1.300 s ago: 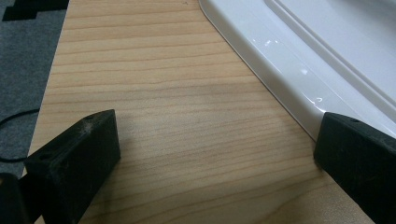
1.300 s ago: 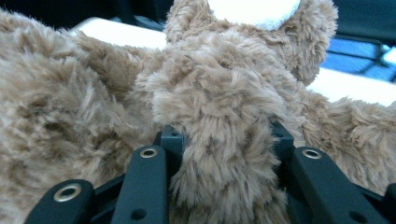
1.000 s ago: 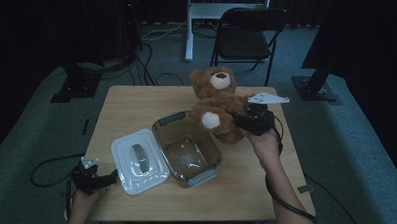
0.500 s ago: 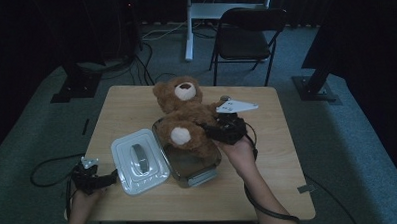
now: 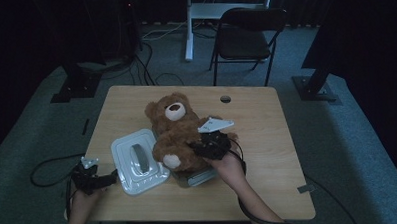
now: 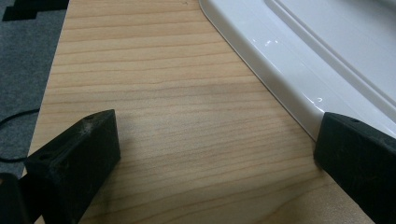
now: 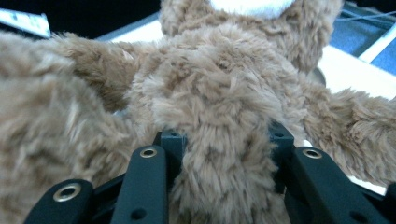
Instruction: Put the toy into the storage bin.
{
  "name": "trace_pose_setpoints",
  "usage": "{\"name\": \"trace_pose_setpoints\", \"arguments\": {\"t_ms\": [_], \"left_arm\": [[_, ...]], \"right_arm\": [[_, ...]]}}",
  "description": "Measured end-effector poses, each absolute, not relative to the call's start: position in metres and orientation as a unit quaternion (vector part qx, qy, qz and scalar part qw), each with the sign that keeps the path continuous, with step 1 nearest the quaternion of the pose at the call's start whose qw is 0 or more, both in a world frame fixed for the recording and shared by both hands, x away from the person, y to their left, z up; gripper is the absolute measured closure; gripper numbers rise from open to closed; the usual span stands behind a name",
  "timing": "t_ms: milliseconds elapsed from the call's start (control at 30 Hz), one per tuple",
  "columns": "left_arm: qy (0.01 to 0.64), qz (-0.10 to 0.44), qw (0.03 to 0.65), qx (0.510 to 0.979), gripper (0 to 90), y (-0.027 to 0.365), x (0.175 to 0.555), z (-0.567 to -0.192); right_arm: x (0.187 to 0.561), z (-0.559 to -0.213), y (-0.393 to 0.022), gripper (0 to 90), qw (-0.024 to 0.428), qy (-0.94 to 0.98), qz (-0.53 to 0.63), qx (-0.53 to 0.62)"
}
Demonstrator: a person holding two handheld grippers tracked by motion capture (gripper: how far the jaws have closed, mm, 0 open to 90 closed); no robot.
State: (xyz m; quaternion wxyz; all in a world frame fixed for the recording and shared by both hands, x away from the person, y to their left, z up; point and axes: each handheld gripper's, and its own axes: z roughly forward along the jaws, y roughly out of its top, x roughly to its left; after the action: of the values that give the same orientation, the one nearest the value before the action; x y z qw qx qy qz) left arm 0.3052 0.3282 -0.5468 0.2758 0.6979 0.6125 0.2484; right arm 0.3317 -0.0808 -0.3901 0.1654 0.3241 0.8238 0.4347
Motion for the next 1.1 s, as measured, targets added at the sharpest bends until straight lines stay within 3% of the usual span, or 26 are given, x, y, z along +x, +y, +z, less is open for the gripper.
{"name": "trace_pose_setpoints", "arguments": {"t_ms": [500,633,800,1100], "left_arm": [[0.612,0.247,0.274,0.699,0.8,0.328,0.305,-0.547],[0.612,0.247,0.274,0.699,0.8,0.328,0.305,-0.547],[0.612,0.247,0.274,0.699,0.8,0.328,0.305,-0.547],[0.613,0.248,0.275,0.698,0.8,0.328,0.305,-0.547]], "right_arm": [[0.32,-0.416,-0.097,61.2,0.152,0.837,0.42,0.317],[0.321,-0.412,-0.094,52.5,0.143,0.836,0.426,0.317],[0.323,-0.403,-0.09,31.9,0.125,0.837,0.421,0.325],[0.329,-0.376,-0.093,23.8,0.111,0.81,0.464,0.341]]}}
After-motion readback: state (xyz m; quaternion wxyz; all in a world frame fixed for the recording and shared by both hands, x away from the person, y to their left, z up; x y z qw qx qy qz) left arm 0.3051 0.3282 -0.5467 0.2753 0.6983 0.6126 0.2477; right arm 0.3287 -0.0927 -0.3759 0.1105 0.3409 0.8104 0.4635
